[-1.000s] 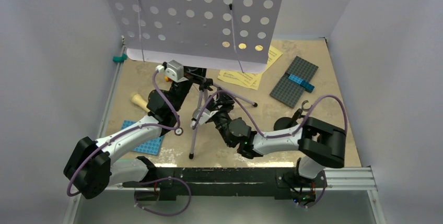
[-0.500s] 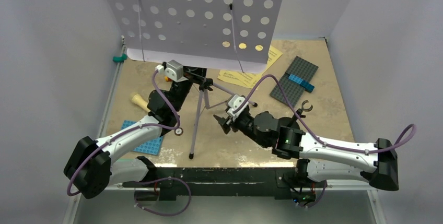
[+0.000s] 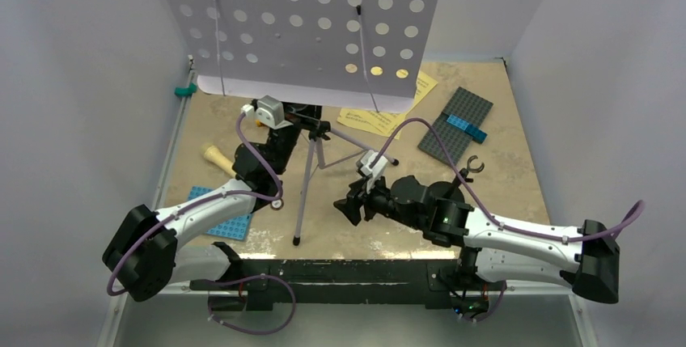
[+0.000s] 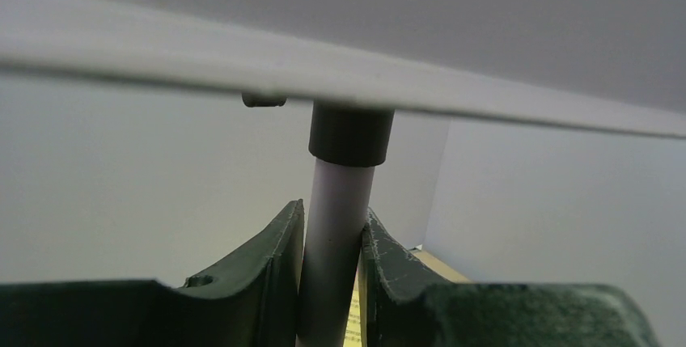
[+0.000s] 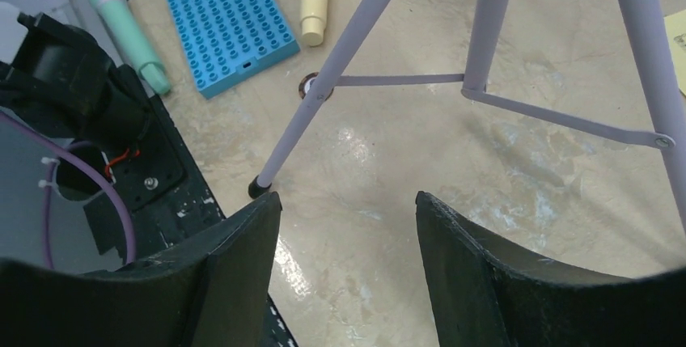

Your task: Pack up the instrument practice props

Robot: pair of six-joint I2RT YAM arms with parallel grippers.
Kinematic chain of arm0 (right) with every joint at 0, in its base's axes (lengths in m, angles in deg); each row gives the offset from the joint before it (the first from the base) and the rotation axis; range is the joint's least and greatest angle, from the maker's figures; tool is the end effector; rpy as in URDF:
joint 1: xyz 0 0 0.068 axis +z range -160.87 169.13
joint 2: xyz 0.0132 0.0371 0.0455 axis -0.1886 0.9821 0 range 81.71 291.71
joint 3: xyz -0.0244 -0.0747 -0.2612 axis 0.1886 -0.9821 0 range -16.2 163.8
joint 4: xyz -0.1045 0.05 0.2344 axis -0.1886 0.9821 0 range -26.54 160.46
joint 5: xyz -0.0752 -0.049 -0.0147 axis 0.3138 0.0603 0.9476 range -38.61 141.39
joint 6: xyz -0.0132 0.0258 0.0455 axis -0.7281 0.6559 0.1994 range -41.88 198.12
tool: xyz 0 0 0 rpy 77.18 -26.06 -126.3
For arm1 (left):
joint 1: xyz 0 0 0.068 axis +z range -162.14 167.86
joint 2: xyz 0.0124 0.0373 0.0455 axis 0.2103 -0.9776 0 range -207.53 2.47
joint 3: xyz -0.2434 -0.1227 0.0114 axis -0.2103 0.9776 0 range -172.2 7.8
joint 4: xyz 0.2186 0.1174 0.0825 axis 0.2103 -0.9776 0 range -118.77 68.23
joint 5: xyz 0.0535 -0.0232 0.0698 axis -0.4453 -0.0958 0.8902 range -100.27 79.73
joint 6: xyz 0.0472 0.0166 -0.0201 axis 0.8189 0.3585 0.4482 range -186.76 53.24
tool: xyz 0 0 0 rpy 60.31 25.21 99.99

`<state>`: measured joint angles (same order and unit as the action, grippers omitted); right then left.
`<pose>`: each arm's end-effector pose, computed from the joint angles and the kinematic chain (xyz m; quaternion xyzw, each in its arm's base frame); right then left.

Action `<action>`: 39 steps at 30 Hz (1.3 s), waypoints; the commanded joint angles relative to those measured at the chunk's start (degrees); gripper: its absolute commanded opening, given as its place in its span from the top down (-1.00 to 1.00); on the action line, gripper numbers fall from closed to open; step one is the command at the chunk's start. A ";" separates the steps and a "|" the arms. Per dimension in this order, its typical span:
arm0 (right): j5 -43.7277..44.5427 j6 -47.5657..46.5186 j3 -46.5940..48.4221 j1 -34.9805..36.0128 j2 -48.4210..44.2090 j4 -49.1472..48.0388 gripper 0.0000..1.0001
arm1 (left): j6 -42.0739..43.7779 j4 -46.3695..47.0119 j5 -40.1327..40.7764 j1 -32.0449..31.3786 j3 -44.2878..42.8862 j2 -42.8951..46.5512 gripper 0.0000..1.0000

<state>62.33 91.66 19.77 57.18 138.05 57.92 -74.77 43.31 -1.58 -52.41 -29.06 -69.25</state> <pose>0.0920 0.2104 0.2763 -0.3096 0.7279 0.3394 0.5090 0.2071 -0.1685 0.3284 0.0750 0.4956 -0.3191 0.8043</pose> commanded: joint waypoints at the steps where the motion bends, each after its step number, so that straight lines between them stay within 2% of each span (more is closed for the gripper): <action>1: -5.60 7.04 -1.02 -4.52 -1.94 -2.96 -0.31 | -12.30 -29.43 1.09 -3.33 8.78 -7.83 1.00; 6: -17.58 20.32 -3.07 -16.74 -4.17 -5.86 -0.42 | -12.01 -30.47 2.75 -3.74 9.59 -2.47 1.00; 9: -27.15 29.15 -0.74 -23.11 -1.31 -8.27 -0.46 | -10.71 -30.32 3.09 -4.00 9.66 0.93 1.00; 15: -40.21 40.78 8.33 -26.99 9.00 -14.01 -0.48 | -10.28 -30.51 3.47 -4.97 9.96 2.17 1.00; 21: -46.30 50.07 10.46 -27.97 14.43 -23.70 -0.43 | -11.15 -29.50 4.37 -5.71 12.71 3.81 1.00; 23: -45.22 47.99 9.49 -27.97 13.50 -23.18 -0.40 | -11.29 -30.01 4.99 -5.77 13.88 5.12 1.00; 28: -38.01 31.77 6.60 -27.89 7.98 -13.53 -0.34 | -14.87 -30.19 6.69 -6.51 18.61 7.39 1.00; 32: -33.17 21.66 2.51 -26.54 6.06 -13.13 -0.21 | -16.37 -30.31 7.76 -7.32 20.21 8.00 1.00; 34: -29.35 15.99 0.73 -23.91 5.41 -14.12 -0.17 | -16.40 -31.51 8.55 -7.81 19.76 8.65 1.00; 39: -16.41 3.03 -3.51 -12.33 4.97 -20.54 -0.17 | -17.79 -37.02 11.45 -9.72 18.86 9.76 1.00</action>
<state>34.70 108.45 18.72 37.99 143.90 43.23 -80.30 39.20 2.49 -59.36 -18.46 -55.50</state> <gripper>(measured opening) 0.585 0.335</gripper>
